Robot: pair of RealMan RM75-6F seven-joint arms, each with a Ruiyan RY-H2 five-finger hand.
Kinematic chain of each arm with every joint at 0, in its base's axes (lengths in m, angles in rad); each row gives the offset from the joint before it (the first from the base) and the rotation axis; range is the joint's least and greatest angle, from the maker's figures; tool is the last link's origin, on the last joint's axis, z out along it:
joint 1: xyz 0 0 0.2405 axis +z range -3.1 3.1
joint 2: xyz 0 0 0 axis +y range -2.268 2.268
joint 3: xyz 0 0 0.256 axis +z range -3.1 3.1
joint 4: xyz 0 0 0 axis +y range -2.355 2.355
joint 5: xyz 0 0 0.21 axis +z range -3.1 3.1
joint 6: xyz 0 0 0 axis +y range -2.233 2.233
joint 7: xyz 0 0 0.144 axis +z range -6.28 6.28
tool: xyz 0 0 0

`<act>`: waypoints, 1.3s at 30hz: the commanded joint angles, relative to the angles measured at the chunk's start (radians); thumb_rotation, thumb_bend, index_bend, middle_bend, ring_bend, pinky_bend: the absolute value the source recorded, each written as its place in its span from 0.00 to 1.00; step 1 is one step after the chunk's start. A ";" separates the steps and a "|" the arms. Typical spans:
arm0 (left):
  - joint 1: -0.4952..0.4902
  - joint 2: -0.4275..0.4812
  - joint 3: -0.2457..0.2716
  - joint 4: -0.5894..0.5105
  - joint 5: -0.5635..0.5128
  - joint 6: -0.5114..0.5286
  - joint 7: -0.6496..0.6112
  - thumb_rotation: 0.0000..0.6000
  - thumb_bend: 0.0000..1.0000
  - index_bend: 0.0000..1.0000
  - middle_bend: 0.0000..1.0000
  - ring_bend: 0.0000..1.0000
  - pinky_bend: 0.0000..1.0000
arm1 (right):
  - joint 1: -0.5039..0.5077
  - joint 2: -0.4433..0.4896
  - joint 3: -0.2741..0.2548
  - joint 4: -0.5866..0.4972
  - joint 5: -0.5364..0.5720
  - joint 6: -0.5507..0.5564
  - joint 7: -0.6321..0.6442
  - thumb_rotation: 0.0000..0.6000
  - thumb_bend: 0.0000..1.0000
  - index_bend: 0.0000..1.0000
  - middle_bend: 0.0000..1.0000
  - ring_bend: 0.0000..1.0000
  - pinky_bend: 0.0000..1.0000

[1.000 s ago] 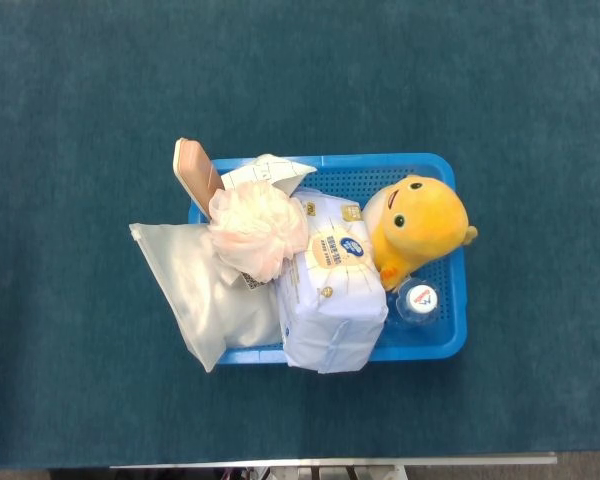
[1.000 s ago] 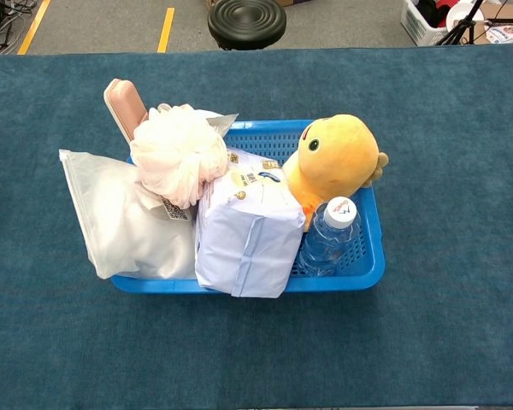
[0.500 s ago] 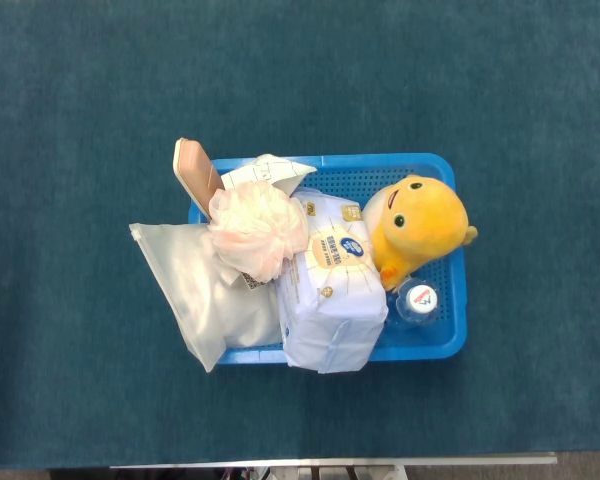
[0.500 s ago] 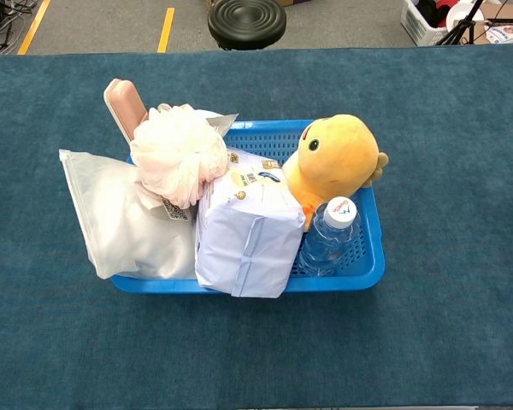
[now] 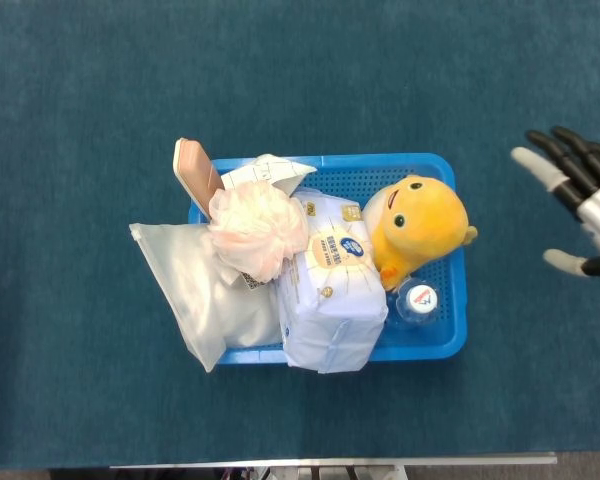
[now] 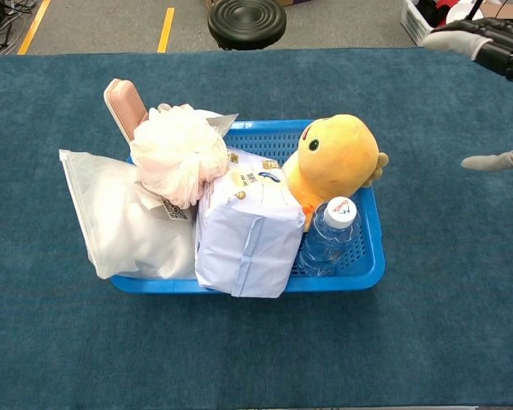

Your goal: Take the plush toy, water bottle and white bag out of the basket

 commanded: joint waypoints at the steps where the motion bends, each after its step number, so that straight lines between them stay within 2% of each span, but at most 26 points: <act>1: 0.001 0.002 0.001 -0.003 0.003 0.001 0.000 1.00 0.28 0.38 0.41 0.30 0.45 | 0.052 -0.029 0.017 0.014 0.010 -0.050 0.019 1.00 0.00 0.00 0.05 0.02 0.22; 8: 0.003 0.005 0.002 -0.005 0.005 0.001 -0.009 1.00 0.28 0.38 0.42 0.31 0.45 | 0.145 -0.047 0.013 0.014 0.005 -0.147 0.149 1.00 0.00 0.00 0.05 0.02 0.22; 34: 0.022 0.005 0.010 0.016 -0.005 -0.003 -0.045 1.00 0.28 0.39 0.42 0.32 0.47 | 0.295 -0.157 -0.007 0.094 0.072 -0.295 0.183 1.00 0.00 0.00 0.05 0.02 0.22; 39: 0.028 0.006 0.012 0.020 -0.008 -0.002 -0.054 1.00 0.28 0.39 0.42 0.32 0.48 | 0.317 -0.180 -0.013 0.120 0.086 -0.315 0.193 1.00 0.00 0.07 0.08 0.03 0.26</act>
